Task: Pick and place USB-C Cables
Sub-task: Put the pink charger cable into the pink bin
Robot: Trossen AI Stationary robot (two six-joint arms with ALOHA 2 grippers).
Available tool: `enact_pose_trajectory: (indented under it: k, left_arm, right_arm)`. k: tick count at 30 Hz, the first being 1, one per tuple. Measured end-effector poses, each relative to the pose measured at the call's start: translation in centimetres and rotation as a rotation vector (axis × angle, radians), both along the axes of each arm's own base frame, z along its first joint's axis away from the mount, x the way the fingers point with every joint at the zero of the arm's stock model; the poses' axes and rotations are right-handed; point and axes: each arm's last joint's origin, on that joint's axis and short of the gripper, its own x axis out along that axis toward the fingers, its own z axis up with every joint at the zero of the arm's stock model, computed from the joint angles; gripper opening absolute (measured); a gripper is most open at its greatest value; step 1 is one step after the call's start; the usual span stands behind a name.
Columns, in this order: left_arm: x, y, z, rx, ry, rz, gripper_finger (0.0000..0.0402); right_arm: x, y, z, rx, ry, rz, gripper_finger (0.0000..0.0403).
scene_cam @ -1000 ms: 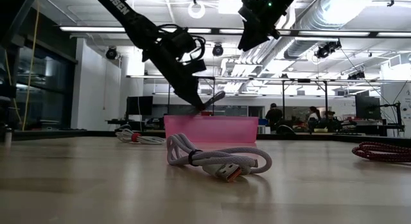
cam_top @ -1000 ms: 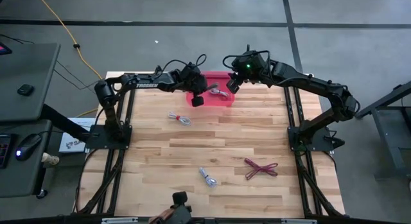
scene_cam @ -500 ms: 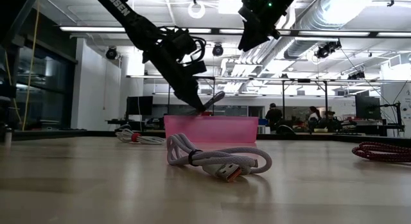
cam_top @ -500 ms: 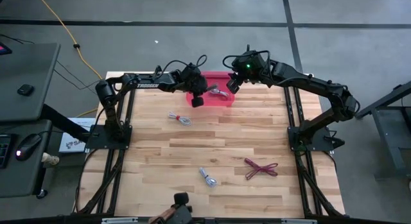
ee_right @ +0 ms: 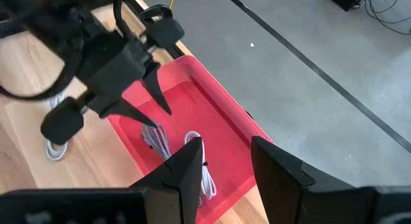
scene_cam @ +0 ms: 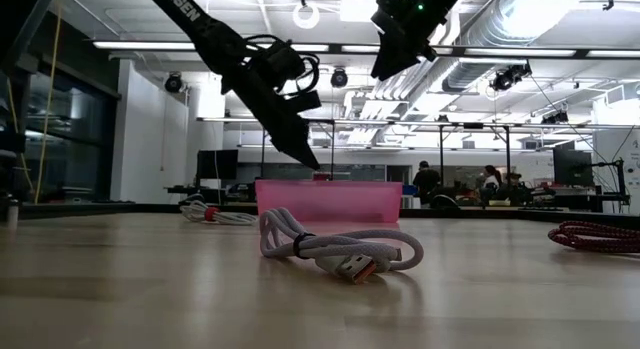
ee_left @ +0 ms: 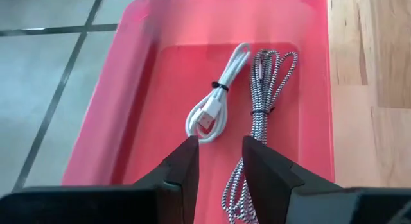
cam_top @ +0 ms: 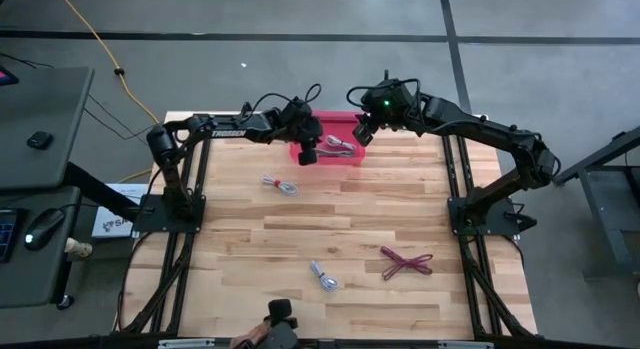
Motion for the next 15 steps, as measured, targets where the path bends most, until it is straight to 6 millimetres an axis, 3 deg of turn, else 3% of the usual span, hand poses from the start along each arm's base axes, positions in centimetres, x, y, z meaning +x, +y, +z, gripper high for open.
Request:
enact_pose_trajectory:
  k: [6, 15]
  left_arm:
    - [-1.0, -0.7, 2.9, 0.015, -0.037, 0.012, 0.0097]
    - [-2.9, -4.0, 9.2, 0.089, -0.14, -0.026, 0.0096]
  right_arm:
    - [-0.7, 1.8, 0.4, 0.023, 0.041, 0.041, 0.0126]
    - [-1.8, 6.0, 0.0, 0.155, 0.151, 0.085, 0.0126]
